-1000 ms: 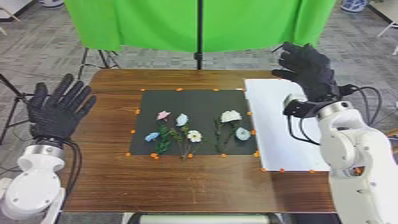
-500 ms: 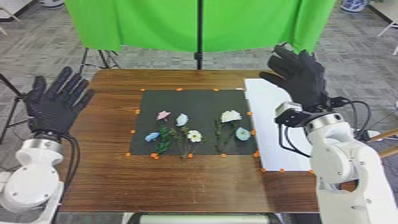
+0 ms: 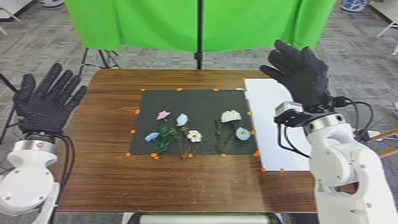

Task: Arrange flowers

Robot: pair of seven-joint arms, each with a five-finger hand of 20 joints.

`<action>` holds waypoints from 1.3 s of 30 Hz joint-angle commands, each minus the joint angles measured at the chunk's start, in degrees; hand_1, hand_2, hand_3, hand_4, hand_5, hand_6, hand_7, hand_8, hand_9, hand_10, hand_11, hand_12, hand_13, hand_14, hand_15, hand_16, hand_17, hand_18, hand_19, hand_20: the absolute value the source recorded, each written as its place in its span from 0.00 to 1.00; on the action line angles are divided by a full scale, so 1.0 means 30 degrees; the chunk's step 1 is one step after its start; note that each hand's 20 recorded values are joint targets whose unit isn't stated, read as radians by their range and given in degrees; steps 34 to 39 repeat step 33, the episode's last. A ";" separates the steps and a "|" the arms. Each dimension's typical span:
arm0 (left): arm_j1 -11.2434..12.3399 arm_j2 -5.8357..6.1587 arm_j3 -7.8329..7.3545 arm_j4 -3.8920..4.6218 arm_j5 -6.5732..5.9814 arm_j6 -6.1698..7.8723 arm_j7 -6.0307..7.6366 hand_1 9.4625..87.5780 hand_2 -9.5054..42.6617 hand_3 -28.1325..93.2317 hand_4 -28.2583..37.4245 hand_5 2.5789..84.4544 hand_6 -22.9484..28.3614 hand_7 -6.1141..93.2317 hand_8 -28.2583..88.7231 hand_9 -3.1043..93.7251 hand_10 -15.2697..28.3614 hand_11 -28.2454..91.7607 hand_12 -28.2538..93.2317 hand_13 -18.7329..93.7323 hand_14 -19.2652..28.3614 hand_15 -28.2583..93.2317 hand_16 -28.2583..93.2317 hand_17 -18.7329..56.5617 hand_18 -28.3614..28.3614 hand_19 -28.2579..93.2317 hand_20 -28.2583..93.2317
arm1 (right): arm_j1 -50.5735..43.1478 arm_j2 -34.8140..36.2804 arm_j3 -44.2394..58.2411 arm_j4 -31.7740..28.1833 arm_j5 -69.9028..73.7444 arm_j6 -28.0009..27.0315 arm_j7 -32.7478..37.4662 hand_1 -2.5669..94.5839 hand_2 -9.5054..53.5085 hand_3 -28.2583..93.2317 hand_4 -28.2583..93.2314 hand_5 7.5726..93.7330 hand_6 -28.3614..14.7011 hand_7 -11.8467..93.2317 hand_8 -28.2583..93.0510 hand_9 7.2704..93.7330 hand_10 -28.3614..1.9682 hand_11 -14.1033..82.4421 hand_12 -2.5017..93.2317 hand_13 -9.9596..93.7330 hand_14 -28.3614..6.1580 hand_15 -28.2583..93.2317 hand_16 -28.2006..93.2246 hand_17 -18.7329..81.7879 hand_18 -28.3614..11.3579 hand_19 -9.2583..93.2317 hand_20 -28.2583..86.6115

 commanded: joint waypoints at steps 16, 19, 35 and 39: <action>0.3191 -0.1141 -0.1555 -0.3142 -0.1106 0.1395 0.0579 0.17 0.46 0.84 0.00 0.52 0.61 0.16 0.17 0.41 0.70 0.36 0.30 0.39 0.69 0.44 0.17 0.19 0.74 0.51 0.32 | -0.0433 -0.0662 -0.0893 -0.0736 0.0004 -0.0773 -0.0752 0.13 0.32 0.90 0.00 0.37 0.56 0.22 0.14 0.33 0.49 0.20 0.11 0.34 0.51 0.28 0.33 0.30 0.35 0.36 0.36; 0.3528 -0.1573 -0.1590 -0.3381 -0.0929 0.1101 0.0789 0.18 0.46 0.84 0.00 0.53 0.62 0.17 0.17 0.42 0.70 0.37 0.30 0.39 0.70 0.44 0.17 0.19 0.75 0.52 0.32 | -0.0609 -0.0479 -0.0804 -0.0774 -0.0003 -0.0705 -0.0652 0.13 0.32 0.90 0.00 0.38 0.56 0.23 0.14 0.33 0.48 0.21 0.11 0.35 0.48 0.28 0.33 0.30 0.35 0.36 0.36; 0.3700 -0.1975 -0.1025 -0.3357 -0.0173 0.1135 0.0485 0.18 0.47 0.84 0.00 0.55 0.62 0.18 0.17 0.43 0.71 0.38 0.30 0.40 0.71 0.47 0.16 0.18 0.75 0.53 0.32 | -0.1873 -0.0156 0.0205 -0.1570 0.0436 -0.1034 0.0631 0.13 0.32 0.90 0.00 0.41 0.58 0.25 0.14 0.37 0.48 0.21 0.13 0.37 0.39 0.29 0.34 0.29 0.29 0.38 0.36; 0.3700 -0.1975 -0.1025 -0.3357 -0.0173 0.1135 0.0485 0.18 0.47 0.84 0.00 0.55 0.62 0.18 0.17 0.43 0.71 0.38 0.30 0.40 0.71 0.47 0.16 0.18 0.75 0.53 0.32 | -0.1873 -0.0156 0.0205 -0.1570 0.0436 -0.1034 0.0631 0.13 0.32 0.90 0.00 0.41 0.58 0.25 0.14 0.37 0.48 0.21 0.13 0.37 0.39 0.29 0.34 0.29 0.29 0.38 0.36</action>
